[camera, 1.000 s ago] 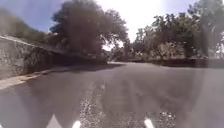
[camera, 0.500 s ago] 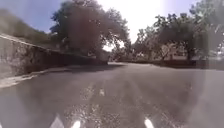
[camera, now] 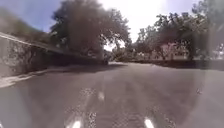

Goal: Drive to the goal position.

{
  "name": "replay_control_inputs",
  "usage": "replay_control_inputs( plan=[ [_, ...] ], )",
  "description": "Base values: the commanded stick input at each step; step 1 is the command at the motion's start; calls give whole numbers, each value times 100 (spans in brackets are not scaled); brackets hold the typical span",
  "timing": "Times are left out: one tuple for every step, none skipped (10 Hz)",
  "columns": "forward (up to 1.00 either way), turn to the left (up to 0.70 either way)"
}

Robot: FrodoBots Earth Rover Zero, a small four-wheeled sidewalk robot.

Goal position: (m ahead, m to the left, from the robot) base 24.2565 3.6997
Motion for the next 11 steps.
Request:
replay_control_inputs(
  plan=[
    [50,1],
    [50,4],
    [50,7],
    [50,25],
    [50,25],
    [50,25],
    [50,25],
    [50,25],
    [50,25],
    [50,19],
    [50,10]
  ],
)
